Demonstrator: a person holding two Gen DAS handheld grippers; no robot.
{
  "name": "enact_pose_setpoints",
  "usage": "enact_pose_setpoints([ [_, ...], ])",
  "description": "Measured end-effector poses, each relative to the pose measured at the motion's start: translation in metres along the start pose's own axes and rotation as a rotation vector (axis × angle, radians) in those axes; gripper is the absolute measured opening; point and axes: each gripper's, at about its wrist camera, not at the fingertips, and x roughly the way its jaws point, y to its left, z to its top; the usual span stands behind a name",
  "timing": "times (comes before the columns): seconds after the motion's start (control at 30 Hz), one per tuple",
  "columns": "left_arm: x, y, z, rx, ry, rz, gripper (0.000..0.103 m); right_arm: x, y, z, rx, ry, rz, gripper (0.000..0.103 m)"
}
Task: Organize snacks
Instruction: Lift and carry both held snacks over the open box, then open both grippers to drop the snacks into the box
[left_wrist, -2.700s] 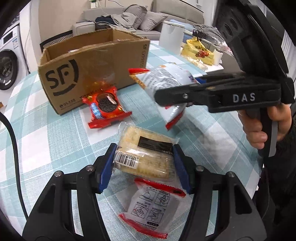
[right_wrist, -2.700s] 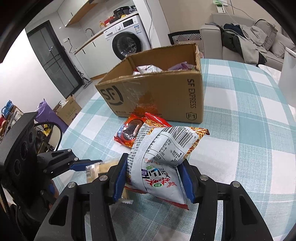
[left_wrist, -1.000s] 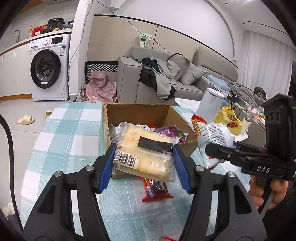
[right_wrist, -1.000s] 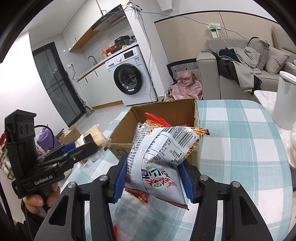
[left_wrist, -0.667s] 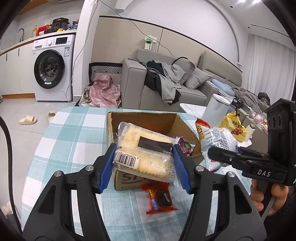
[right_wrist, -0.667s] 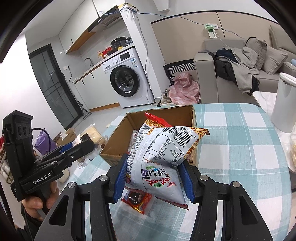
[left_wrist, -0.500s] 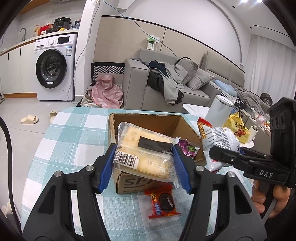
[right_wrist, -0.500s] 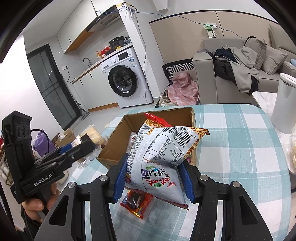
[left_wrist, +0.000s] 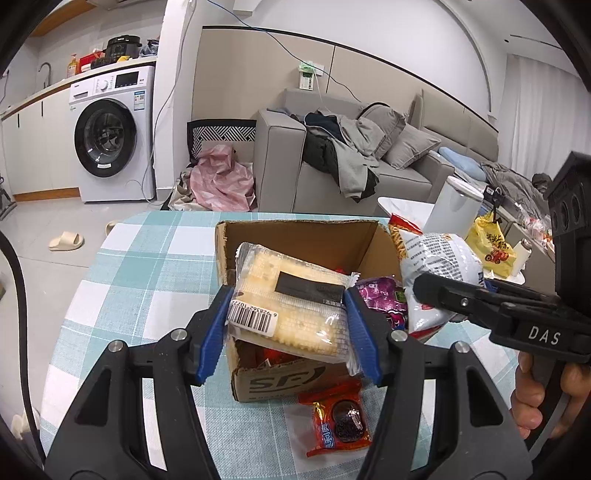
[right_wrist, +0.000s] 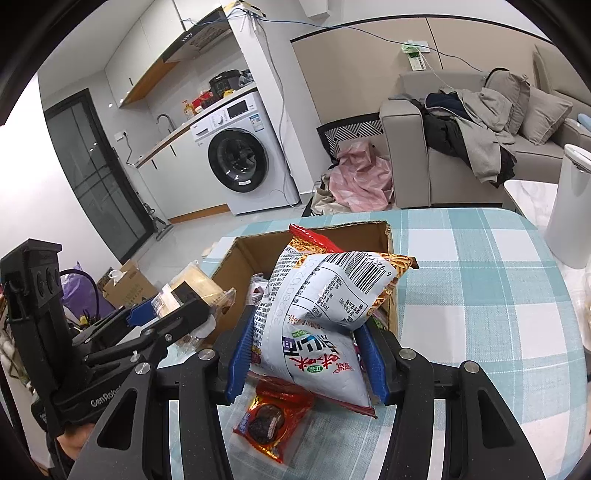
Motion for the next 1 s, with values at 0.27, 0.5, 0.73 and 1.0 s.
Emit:
enact_pose_setpoints([
  [0.27, 0.02, -0.005, 0.0, 0.02, 0.019, 0.002, 0.057, 0.019, -0.002, 0.005, 0.011, 0.023, -0.007, 0.053],
  [0.5, 0.031, -0.006, 0.001, 0.026, 0.032, -0.001, 0.057, 0.032, -0.002, 0.011, 0.005, 0.042, -0.01, 0.053],
  [0.73, 0.04, -0.003, 0.002, 0.031, 0.043, 0.004, 0.058, 0.044, -0.005, 0.015, 0.011, 0.065, -0.016, 0.053],
  [1.0, 0.034, 0.004, 0.0, 0.02, 0.04, -0.004, 0.065, 0.032, -0.005, 0.013, -0.021, 0.024, -0.029, 0.061],
])
